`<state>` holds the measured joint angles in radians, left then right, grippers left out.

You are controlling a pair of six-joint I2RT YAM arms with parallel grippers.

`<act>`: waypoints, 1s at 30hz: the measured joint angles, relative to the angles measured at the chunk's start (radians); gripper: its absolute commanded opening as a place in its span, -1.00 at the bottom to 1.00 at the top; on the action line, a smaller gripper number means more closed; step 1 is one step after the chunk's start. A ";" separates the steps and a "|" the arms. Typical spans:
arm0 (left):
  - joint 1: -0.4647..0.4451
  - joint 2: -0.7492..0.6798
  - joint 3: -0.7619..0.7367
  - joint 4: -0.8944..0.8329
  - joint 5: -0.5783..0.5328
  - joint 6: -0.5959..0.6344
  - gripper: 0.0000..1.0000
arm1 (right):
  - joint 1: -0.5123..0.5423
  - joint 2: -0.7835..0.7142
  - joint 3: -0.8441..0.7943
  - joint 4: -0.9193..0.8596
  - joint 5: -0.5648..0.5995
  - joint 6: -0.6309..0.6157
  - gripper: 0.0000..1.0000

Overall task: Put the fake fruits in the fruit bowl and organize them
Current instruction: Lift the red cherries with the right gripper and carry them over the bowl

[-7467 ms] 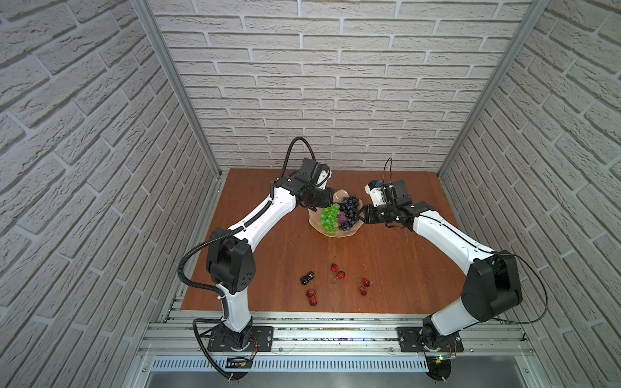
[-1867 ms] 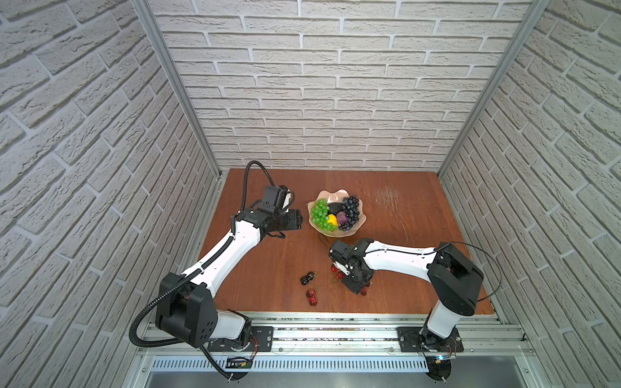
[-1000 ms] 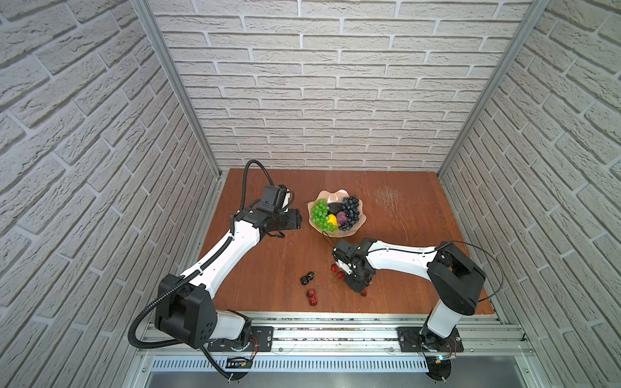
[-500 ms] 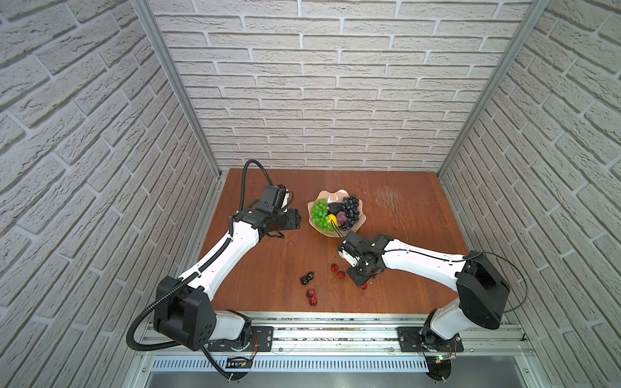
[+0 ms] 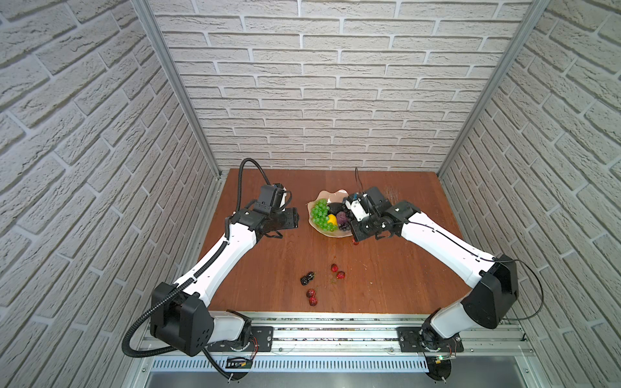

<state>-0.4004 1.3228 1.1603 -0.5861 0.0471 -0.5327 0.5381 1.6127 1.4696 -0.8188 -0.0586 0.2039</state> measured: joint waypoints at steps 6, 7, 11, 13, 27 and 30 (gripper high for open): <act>0.000 -0.003 0.000 0.002 -0.003 -0.027 0.32 | -0.014 0.151 0.066 0.066 -0.022 -0.010 -0.89; 0.000 -0.003 0.000 0.002 -0.004 -0.030 0.31 | -0.017 0.172 0.069 0.076 -0.025 -0.009 -0.88; 0.000 -0.009 0.000 0.001 -0.008 -0.042 0.31 | -0.029 0.235 0.084 0.107 -0.026 0.004 -0.88; 0.000 -0.019 -0.002 0.001 -0.013 -0.046 0.32 | -0.037 0.246 0.085 0.125 -0.027 0.014 -0.87; 0.001 -0.043 -0.013 -0.002 -0.029 -0.048 0.32 | -0.048 0.354 0.097 0.203 -0.034 0.033 -0.87; 0.001 -0.043 -0.013 -0.002 -0.028 -0.048 0.32 | -0.048 0.360 0.097 0.208 -0.033 0.034 -0.86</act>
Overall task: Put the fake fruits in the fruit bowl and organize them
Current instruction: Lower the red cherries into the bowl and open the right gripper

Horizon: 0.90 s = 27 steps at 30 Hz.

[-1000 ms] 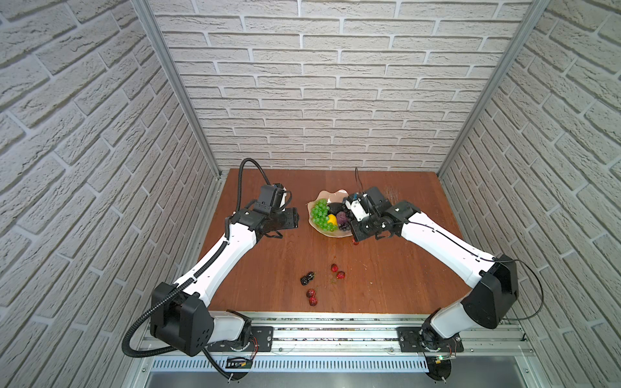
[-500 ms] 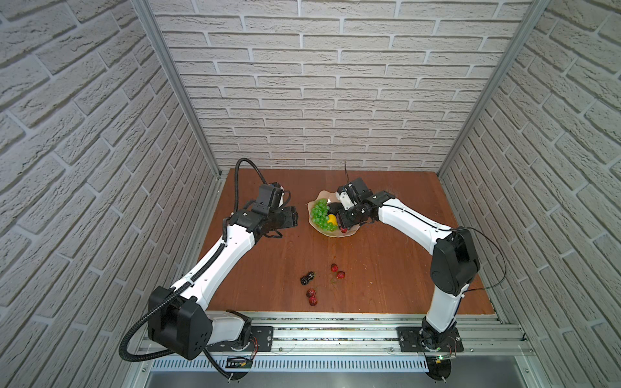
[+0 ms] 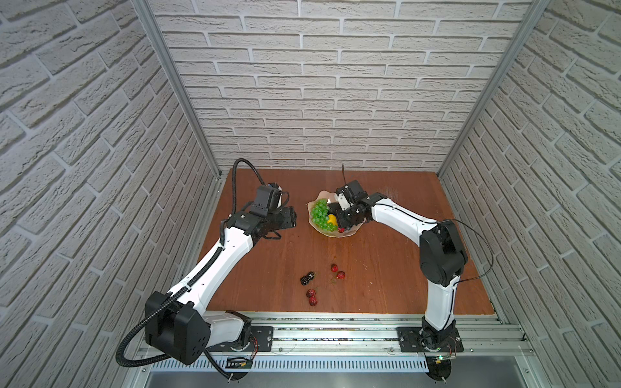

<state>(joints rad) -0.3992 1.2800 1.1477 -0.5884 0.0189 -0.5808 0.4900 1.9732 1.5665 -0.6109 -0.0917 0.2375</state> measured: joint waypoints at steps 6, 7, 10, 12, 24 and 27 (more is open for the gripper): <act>0.000 0.000 0.000 -0.010 -0.002 0.000 0.32 | 0.000 0.006 0.003 0.011 0.000 0.000 -0.84; 0.000 0.000 0.000 -0.012 -0.002 0.000 0.32 | 0.000 0.014 0.007 0.013 0.001 0.000 -0.84; 0.000 0.000 0.000 -0.015 -0.006 0.000 0.32 | 0.000 0.043 0.016 0.018 0.001 -0.001 -0.82; 0.000 0.000 0.000 -0.018 -0.007 0.000 0.32 | 0.000 0.060 0.021 0.018 0.001 -0.001 -0.76; 0.000 0.000 0.000 -0.042 -0.007 0.000 0.39 | 0.000 0.078 0.038 0.016 0.008 -0.010 -0.46; 0.000 0.000 0.000 -0.053 -0.002 0.000 0.39 | 0.000 0.071 0.039 0.010 0.014 -0.013 -0.34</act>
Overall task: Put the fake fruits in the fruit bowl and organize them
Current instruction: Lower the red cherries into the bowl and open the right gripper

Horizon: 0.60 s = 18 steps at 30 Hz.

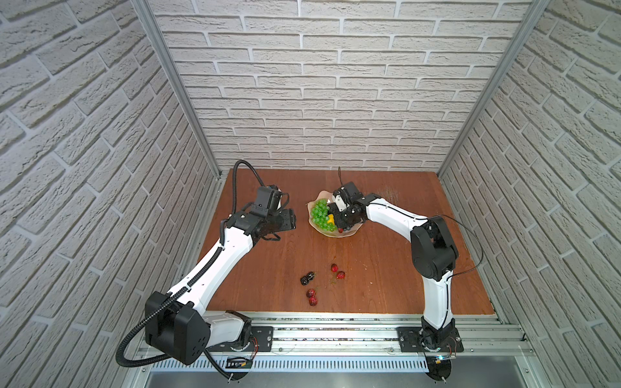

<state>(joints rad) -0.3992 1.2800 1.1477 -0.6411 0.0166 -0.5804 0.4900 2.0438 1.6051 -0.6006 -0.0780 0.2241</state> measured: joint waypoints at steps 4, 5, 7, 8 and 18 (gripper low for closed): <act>0.000 0.005 0.000 -0.019 0.017 0.000 0.40 | 0.000 -0.036 0.001 -0.026 0.013 -0.008 -0.24; 0.000 0.007 0.000 -0.023 0.024 -0.001 0.41 | 0.000 -0.048 0.002 -0.029 0.015 -0.011 -0.23; 0.000 0.012 0.000 -0.030 0.038 -0.005 0.42 | 0.000 -0.076 0.002 -0.034 0.021 -0.019 -0.18; 0.000 0.014 0.000 -0.033 0.045 -0.008 0.42 | 0.000 -0.087 0.002 -0.034 0.023 -0.021 -0.16; -0.029 0.059 -0.020 -0.069 0.124 -0.018 0.38 | 0.000 -0.129 0.002 -0.041 0.025 -0.039 -0.15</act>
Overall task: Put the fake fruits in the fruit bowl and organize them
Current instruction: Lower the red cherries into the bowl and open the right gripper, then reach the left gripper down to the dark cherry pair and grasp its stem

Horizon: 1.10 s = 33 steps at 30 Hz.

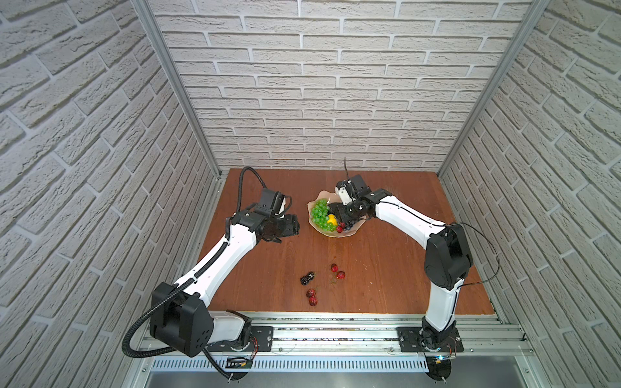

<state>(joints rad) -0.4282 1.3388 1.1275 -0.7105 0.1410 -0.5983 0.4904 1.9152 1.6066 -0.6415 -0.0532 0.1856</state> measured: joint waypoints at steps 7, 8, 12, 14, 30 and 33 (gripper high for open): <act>-0.149 0.016 -0.039 -0.039 -0.001 0.002 0.32 | 0.000 -0.111 -0.043 0.008 -0.001 0.002 -0.14; -0.173 0.021 -0.050 -0.038 -0.002 0.000 0.33 | 0.000 -0.129 -0.053 0.010 -0.001 0.003 -0.14; -0.272 0.046 -0.100 -0.046 -0.014 -0.005 0.29 | 0.000 -0.184 -0.107 0.029 -0.011 0.013 -0.15; -0.317 0.066 -0.110 -0.048 -0.024 -0.005 0.23 | 0.000 -0.189 -0.132 0.033 -0.017 0.017 -0.15; -0.461 0.253 -0.108 -0.045 -0.154 0.031 0.07 | 0.000 -0.189 -0.210 0.032 -0.014 0.028 -0.15; -0.462 0.275 -0.106 -0.042 -0.168 0.038 0.00 | 0.000 -0.189 -0.210 0.032 -0.010 0.028 -0.15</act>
<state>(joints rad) -0.8906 1.6138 1.0214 -0.7528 -0.0269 -0.5606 0.4908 1.7260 1.3964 -0.6094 -0.0628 0.2134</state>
